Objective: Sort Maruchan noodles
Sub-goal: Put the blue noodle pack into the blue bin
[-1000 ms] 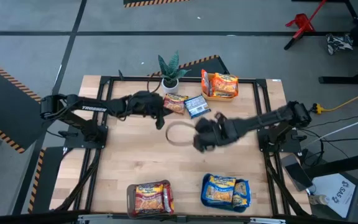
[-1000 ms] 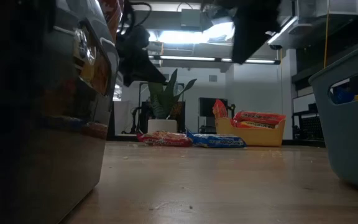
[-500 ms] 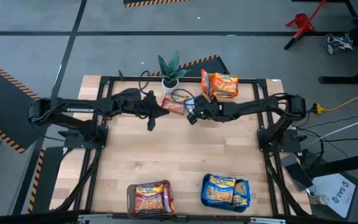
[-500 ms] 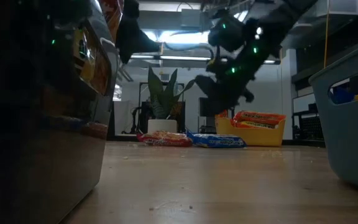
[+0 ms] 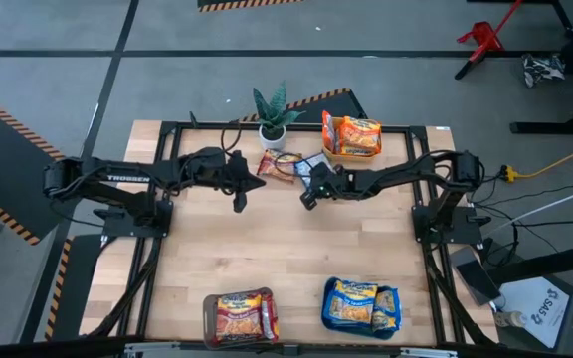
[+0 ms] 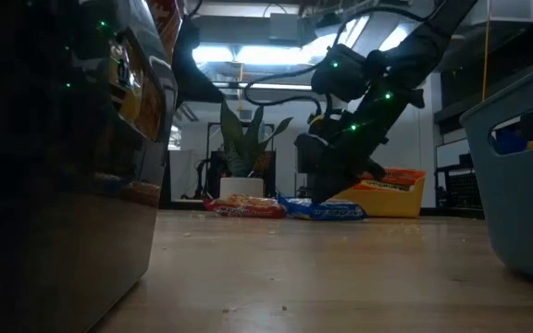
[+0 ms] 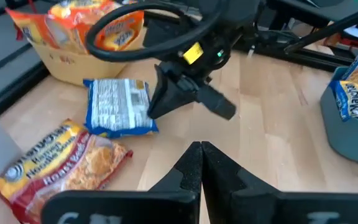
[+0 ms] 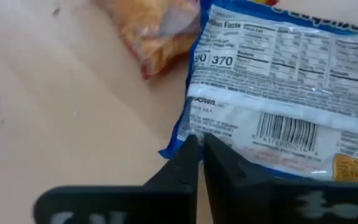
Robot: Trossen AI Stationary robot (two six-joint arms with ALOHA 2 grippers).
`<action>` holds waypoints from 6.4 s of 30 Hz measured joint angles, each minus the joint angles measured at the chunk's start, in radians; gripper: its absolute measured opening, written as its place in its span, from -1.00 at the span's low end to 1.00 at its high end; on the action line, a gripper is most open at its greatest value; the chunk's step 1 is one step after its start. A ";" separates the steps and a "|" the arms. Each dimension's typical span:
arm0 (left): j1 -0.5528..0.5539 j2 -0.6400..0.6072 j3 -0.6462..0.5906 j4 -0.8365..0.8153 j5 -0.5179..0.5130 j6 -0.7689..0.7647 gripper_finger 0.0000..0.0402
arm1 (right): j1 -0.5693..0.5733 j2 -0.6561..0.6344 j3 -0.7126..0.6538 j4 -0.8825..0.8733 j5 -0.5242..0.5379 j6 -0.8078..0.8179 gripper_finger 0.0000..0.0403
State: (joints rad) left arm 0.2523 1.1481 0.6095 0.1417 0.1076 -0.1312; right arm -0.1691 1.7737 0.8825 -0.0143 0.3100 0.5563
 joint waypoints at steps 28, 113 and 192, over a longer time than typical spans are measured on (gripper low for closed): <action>-0.183 0.406 -0.025 0.478 -0.046 -0.026 -1.00 | 0.468 -0.089 0.069 -0.001 0.204 0.360 -0.98; -0.086 0.772 0.059 0.506 -0.136 0.037 -1.00 | 0.448 0.044 0.121 -0.262 0.334 -1.093 0.27; -0.207 0.029 0.061 -0.060 -0.115 0.001 -1.00 | 0.852 -0.457 0.258 -0.554 -0.322 0.642 -0.53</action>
State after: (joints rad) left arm 0.0452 1.1767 0.6704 0.0822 -0.0069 -0.1298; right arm 0.6830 1.3168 1.1406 -0.5686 -0.0122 1.1983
